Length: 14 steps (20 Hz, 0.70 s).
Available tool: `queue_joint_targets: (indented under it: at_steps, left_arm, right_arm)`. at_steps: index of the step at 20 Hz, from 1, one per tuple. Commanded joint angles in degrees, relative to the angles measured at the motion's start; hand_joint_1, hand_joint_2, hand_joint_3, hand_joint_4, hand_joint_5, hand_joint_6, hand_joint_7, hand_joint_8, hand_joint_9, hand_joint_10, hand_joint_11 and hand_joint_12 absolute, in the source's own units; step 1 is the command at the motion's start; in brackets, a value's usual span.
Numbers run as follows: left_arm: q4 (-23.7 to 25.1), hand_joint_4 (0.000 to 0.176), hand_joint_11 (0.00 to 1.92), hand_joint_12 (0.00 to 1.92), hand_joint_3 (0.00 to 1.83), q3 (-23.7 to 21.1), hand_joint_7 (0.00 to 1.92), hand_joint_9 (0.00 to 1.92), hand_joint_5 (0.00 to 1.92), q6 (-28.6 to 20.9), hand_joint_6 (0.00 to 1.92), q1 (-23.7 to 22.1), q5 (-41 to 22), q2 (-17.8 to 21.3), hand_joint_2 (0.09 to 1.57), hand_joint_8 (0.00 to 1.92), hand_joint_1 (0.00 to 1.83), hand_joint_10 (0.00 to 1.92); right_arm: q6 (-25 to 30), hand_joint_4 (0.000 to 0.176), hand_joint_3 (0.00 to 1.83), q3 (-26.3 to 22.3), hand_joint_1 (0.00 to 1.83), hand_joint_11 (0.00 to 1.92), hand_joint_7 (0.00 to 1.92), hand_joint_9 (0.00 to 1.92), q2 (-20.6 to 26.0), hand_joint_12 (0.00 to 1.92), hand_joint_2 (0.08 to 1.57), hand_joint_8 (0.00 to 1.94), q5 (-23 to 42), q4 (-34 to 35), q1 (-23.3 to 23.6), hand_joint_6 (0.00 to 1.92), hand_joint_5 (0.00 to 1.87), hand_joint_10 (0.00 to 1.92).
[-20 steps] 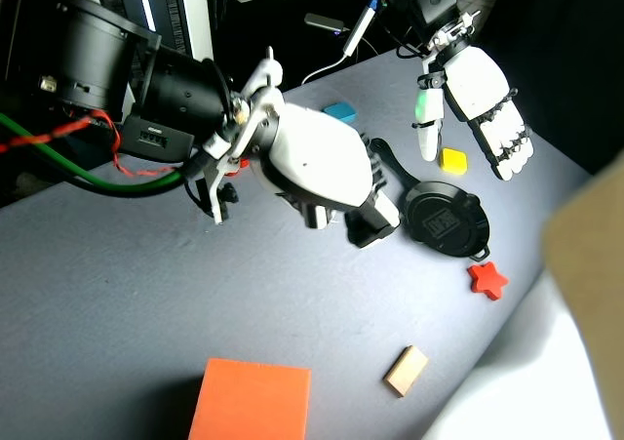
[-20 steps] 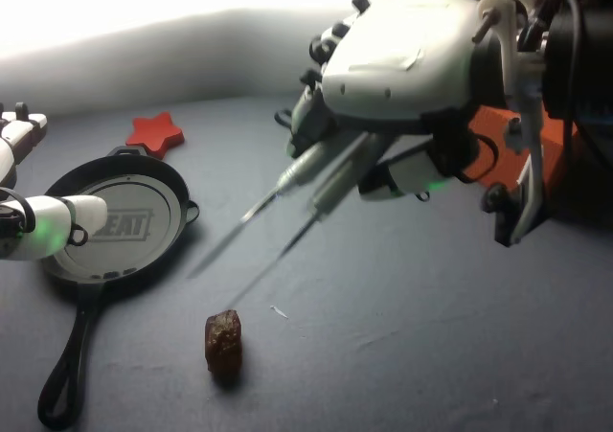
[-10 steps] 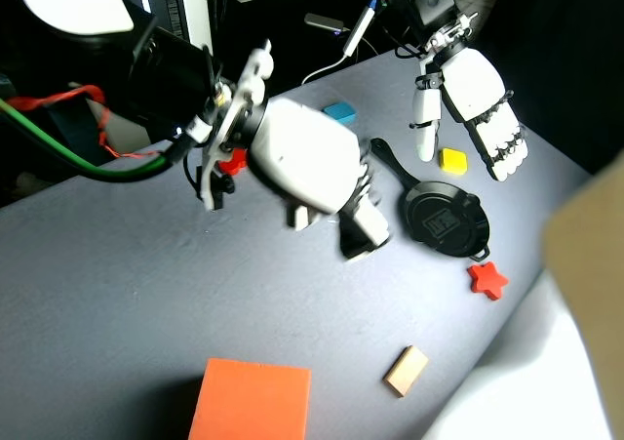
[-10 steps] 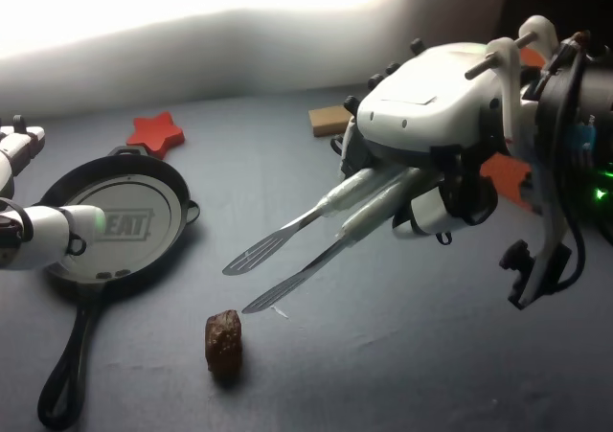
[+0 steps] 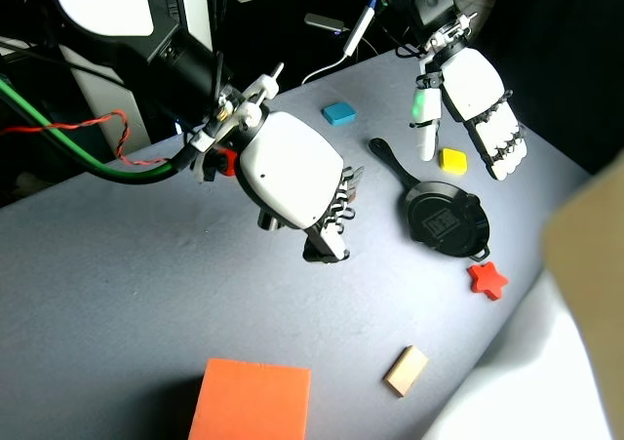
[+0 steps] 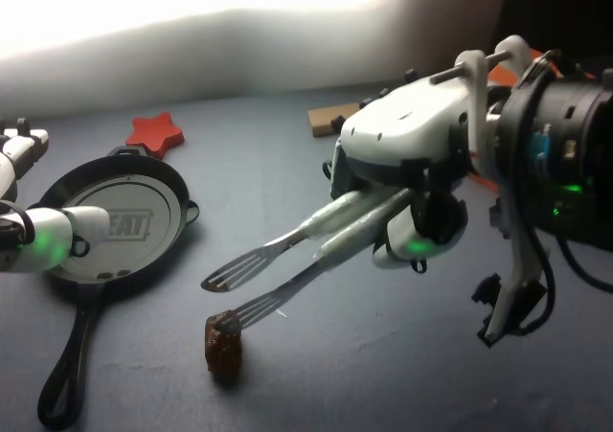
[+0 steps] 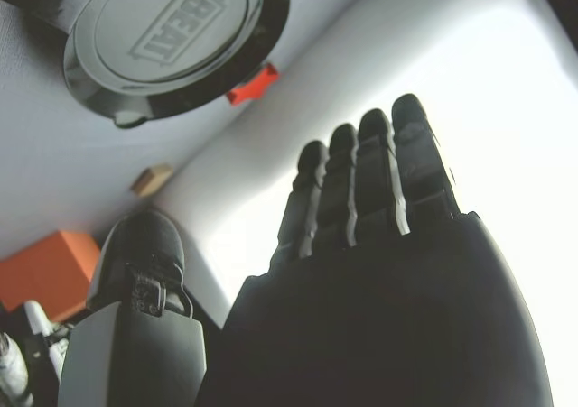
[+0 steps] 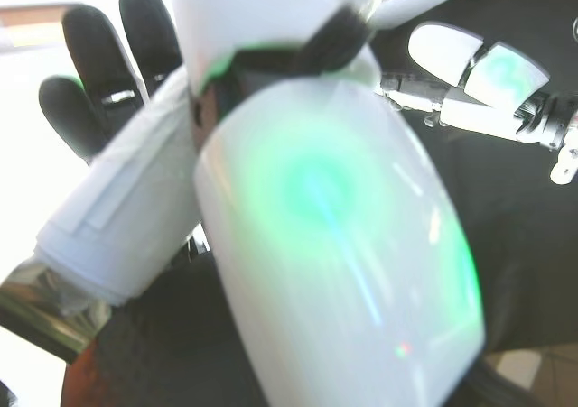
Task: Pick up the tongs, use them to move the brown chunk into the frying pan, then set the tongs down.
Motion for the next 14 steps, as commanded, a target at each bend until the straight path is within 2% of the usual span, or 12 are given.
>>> queue_joint_targets:
  at_steps: [1,5,14]
  left_arm:
    - [3.1,0.000,0.00,0.08,0.00,0.2,0.03,0.02,0.01,-0.1,0.00,-0.4,-4.4,0.4,1.26,0.00,0.07,0.00]
    - [3.1,0.000,0.00,0.01,0.00,0.1,0.00,0.00,0.00,-0.1,0.00,-0.3,-4.6,0.4,1.26,0.00,0.07,0.00]
    - [3.1,0.000,0.00,0.07,0.00,0.1,0.03,0.02,0.02,0.0,0.00,0.2,-5.5,0.3,1.25,0.00,0.08,0.00]
  right_arm:
    - [0.8,0.000,0.00,-0.3,1.11,0.38,0.97,0.86,-0.1,1.41,1.15,0.00,1.4,-2.7,0.8,0.01,0.90,0.26]
    - [1.1,0.000,0.00,0.3,1.13,0.40,0.98,0.87,-2.0,1.41,1.13,0.01,1.0,-3.2,0.1,0.02,0.91,0.26]
    - [1.9,0.000,0.00,2.6,1.12,0.39,0.98,0.87,-4.3,1.42,1.13,0.00,1.3,-4.1,-1.4,0.01,0.91,0.26]
